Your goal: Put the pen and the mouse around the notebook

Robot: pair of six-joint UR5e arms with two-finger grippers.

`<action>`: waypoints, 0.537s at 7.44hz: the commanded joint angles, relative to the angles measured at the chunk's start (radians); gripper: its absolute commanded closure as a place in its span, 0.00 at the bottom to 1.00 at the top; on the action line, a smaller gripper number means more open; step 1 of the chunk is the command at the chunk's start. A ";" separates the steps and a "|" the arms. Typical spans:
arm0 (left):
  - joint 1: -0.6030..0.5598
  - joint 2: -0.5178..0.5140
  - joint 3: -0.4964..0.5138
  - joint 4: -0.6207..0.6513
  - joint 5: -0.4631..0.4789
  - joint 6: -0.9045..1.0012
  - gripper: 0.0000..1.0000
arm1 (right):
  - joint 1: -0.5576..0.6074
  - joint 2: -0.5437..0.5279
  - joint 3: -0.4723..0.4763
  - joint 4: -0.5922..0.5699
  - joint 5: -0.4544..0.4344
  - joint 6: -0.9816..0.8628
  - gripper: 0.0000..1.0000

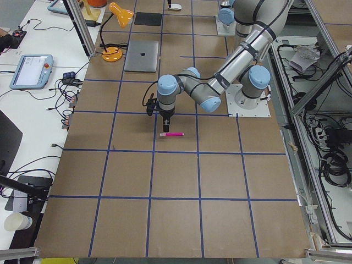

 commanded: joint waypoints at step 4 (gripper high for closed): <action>0.010 -0.091 -0.010 0.036 0.004 -0.034 0.00 | -0.016 -0.002 0.057 -0.032 -0.059 -0.010 0.00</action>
